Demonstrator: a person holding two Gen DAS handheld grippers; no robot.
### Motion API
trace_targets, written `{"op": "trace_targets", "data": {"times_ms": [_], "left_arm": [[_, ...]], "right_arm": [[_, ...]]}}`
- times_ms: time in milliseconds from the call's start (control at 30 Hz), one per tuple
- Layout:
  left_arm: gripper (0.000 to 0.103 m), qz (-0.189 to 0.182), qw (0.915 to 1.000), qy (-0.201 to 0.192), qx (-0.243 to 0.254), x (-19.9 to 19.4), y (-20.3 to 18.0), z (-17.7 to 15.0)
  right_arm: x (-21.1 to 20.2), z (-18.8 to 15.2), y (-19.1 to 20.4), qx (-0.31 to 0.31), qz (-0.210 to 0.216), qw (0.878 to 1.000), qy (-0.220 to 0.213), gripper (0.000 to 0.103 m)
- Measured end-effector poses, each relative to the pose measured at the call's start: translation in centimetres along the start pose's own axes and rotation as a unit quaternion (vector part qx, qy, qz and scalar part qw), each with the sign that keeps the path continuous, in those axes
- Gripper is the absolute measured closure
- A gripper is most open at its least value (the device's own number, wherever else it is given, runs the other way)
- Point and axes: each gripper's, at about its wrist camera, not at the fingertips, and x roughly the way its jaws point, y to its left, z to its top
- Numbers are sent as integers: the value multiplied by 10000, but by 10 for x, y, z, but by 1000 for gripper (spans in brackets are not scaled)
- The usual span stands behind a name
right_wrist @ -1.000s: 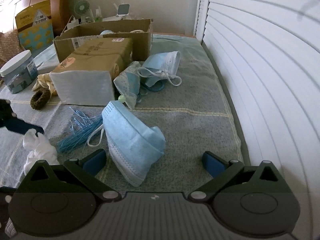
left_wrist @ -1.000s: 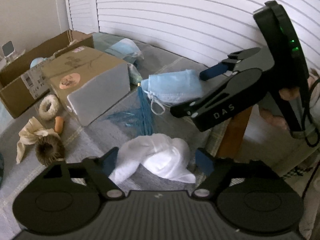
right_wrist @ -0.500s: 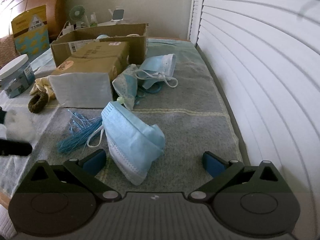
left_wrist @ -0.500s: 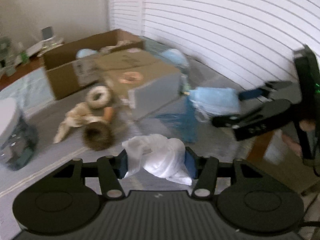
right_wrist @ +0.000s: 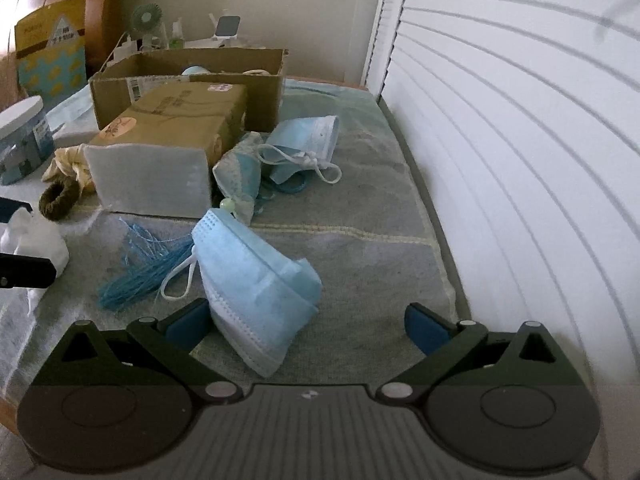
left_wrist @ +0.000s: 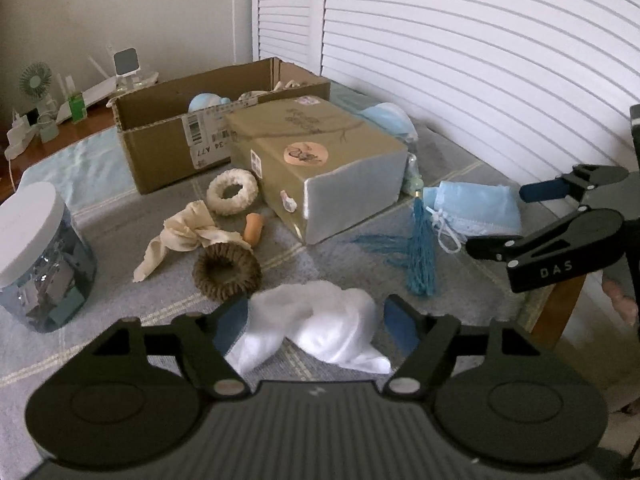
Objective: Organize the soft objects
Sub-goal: 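Grasp the blue face mask with the right gripper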
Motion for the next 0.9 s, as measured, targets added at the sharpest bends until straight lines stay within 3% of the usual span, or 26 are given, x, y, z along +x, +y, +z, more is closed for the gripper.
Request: {"op": "trace_targets", "data": {"times_ms": [167, 533, 900], "left_arm": [[27, 27, 10000, 54, -8, 2, -1, -3], [27, 52, 9999, 96, -76, 5, -2, -7], [33, 152, 9998, 58, -77, 5, -4, -5]], "right_arm": [[-1, 4, 9, -244, -3, 9997, -49, 3], [-6, 12, 24, -600, 112, 9980, -180, 39], [-17, 15, 6, -106, 353, 9993, 75, 51]]}}
